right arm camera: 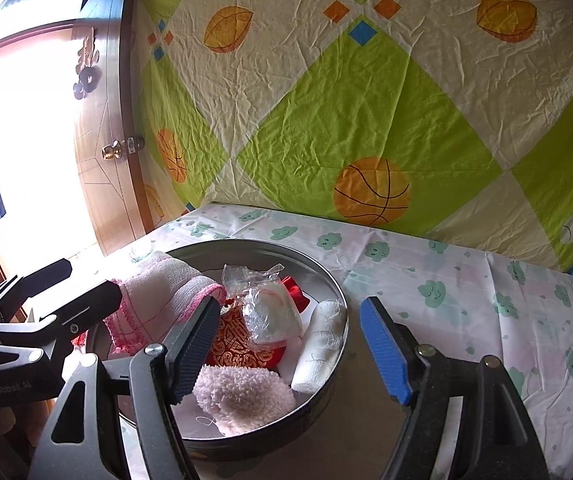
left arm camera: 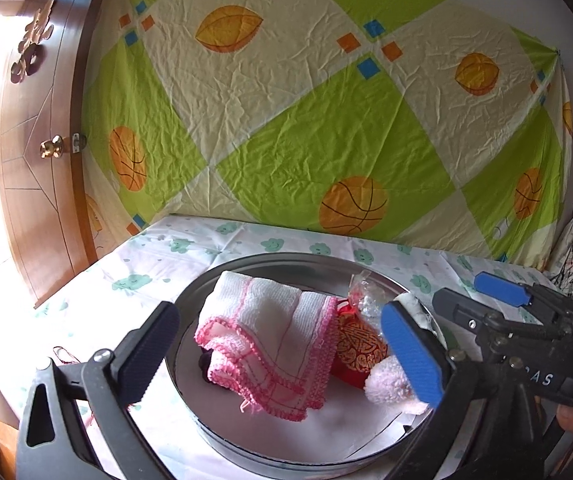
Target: Organize soft objects
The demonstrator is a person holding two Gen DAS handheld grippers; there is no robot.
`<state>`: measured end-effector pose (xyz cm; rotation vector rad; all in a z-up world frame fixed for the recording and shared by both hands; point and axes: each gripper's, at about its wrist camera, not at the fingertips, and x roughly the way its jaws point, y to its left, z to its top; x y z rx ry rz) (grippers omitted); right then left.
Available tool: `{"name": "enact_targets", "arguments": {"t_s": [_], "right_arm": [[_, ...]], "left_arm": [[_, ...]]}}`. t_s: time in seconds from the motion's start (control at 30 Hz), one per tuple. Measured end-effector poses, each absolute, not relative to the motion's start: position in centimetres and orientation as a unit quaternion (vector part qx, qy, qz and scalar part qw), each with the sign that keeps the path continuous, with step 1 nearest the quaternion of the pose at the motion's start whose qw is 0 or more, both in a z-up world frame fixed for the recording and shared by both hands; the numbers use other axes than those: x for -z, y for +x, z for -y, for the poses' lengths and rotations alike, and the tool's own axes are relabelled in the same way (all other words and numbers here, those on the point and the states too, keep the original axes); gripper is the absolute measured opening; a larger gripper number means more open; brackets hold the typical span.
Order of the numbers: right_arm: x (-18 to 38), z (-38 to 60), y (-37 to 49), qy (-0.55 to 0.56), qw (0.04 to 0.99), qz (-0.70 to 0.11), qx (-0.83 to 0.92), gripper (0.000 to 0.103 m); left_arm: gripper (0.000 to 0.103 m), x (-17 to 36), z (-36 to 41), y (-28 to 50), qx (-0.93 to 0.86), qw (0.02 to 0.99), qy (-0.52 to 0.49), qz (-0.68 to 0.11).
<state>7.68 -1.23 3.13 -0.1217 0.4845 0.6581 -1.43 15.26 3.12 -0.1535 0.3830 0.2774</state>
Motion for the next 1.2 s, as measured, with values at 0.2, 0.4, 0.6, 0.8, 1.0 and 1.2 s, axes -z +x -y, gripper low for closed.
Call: {"name": "enact_targets", "arguments": {"t_s": [0.2,0.4,0.6,0.8,1.0,1.2], "right_arm": [[-3.6,1.5,7.2,-0.06,0.919,-0.226,-0.317,0.077],[-3.8,1.6,6.8,-0.056,0.92,-0.221,-0.319,0.079],[-3.9,1.6,6.4,-0.054,0.919,-0.218,-0.323,0.079],[-3.8,1.6,6.3,-0.052,0.919,-0.218,-0.323,0.079],[-3.8,1.7,6.3,-0.05,0.92,-0.219,-0.323,0.079],[-3.9,1.6,6.2,-0.051,0.919,-0.217,-0.324,0.079]], "left_arm": [[0.102,-3.2,-15.1,-1.6,-0.139,0.969,-0.079,-0.19],[0.102,-3.2,-15.1,-1.9,-0.137,0.969,-0.083,-0.187],[0.102,-3.3,-15.1,-2.0,-0.137,0.97,-0.079,-0.185],[0.102,-3.3,-15.2,-2.2,-0.141,0.97,-0.077,-0.184],[0.102,-3.1,-15.3,-2.3,-0.144,0.969,-0.077,-0.188],[0.102,-3.0,-15.5,-2.3,-0.147,0.967,-0.082,-0.19]]}}
